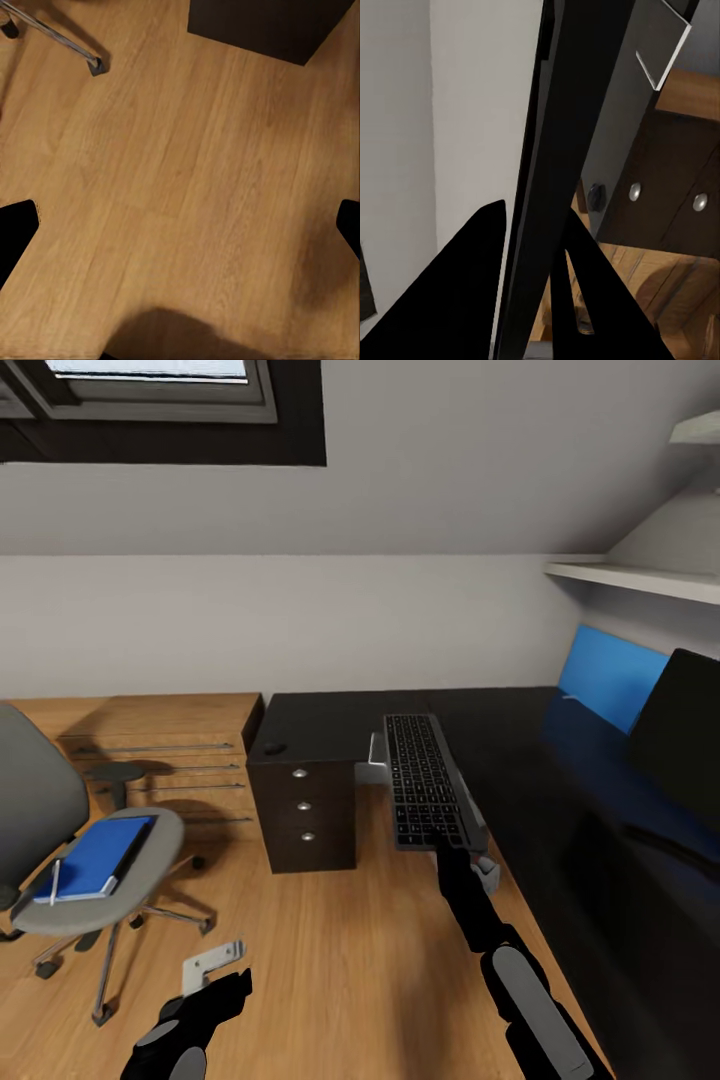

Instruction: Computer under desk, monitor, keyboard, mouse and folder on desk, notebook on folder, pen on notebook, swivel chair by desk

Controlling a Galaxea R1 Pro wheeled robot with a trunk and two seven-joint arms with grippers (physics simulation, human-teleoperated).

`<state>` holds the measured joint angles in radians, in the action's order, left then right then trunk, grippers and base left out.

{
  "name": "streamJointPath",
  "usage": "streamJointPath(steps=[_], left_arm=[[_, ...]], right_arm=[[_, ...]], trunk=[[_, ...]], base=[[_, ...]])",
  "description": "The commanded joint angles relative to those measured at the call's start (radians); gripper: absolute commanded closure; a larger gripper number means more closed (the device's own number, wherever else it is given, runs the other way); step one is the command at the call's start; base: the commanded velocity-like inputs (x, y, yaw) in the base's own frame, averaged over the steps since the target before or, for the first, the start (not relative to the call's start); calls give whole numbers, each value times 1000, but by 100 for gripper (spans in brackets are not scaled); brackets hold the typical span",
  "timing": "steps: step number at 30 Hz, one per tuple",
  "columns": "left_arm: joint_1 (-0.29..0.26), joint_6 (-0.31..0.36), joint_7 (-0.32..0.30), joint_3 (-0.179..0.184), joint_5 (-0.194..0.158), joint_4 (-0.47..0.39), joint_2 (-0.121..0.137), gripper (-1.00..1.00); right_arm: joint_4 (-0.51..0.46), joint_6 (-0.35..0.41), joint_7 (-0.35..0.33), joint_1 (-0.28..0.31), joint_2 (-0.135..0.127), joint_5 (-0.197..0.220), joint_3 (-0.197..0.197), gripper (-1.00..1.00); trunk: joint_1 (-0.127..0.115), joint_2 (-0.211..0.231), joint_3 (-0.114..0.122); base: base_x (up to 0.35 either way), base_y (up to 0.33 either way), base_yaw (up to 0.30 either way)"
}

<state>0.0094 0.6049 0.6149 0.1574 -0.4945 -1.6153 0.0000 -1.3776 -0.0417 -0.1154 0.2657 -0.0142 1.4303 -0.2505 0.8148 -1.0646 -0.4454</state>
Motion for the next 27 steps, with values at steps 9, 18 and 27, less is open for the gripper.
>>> streamJointPath(steps=[9,18,27], left_arm=[[0,0,9,1,-10,-2,0,-100],[0,1,13,7,-9,-2,-1,-100],[0,2,14,11,-7,-2,-2,-100]], right_arm=[[1,-4,-5,1,-1,13,11,100],[5,-3,-6,1,-5,13,20,100],[7,-3,-8,1,-20,15,18,100]], trunk=[[-35,63,27],[-70,126,56],[-104,189,84]], base=[[-335,-5,0],[-302,-168,0],[-225,-287,0]])
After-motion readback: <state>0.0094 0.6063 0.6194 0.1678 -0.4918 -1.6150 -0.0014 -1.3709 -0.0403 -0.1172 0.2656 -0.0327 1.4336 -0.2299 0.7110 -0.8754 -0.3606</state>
